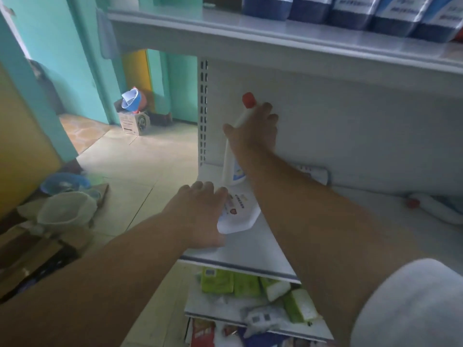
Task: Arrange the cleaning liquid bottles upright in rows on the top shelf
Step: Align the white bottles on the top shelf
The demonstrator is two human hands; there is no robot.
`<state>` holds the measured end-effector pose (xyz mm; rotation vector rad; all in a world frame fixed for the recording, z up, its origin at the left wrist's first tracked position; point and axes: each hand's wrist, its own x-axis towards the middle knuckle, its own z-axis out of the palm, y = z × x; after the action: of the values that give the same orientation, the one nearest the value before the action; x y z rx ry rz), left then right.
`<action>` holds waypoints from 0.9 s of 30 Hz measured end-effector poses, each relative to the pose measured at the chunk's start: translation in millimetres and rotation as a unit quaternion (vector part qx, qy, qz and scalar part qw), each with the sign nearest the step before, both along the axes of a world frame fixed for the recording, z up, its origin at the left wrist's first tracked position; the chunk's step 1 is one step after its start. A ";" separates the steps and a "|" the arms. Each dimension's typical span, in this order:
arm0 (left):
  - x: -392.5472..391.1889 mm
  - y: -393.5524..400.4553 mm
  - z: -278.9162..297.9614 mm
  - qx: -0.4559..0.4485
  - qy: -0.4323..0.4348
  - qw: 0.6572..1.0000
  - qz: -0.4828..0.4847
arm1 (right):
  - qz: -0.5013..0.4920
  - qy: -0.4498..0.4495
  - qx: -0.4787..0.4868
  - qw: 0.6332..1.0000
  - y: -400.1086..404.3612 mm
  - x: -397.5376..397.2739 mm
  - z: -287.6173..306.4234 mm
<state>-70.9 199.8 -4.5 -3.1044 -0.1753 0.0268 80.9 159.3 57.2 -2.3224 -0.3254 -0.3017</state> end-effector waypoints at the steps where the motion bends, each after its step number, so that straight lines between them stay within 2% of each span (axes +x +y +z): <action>1: 1.0 2.2 -0.6 0.000 0.006 1.000 -0.011 | -0.008 0.013 -0.004 1.000 1.6 2.4 -0.4; 6: 5.1 8.9 -1.6 -0.002 0.002 0.999 -0.047 | -0.010 0.048 0.006 0.999 3.2 4.2 -4.6; 14: 5.4 14.8 -9.9 -0.020 0.018 0.997 -0.068 | 0.061 0.008 -0.004 0.998 -13.0 -2.3 -11.9; 22: -9.1 6.7 -9.2 -0.028 0.002 0.997 -0.077 | 0.133 -0.159 -0.046 0.977 -59.7 -47.3 -7.8; 27: -21.4 -19.8 -3.5 -0.053 -0.007 0.995 -0.082 | 0.148 -0.185 -0.044 0.971 -106.0 -70.8 -2.8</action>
<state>-92.3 180.1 -8.0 -3.2136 0.0833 0.0094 10.1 53.4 54.4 -2.2541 -0.8746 -0.5811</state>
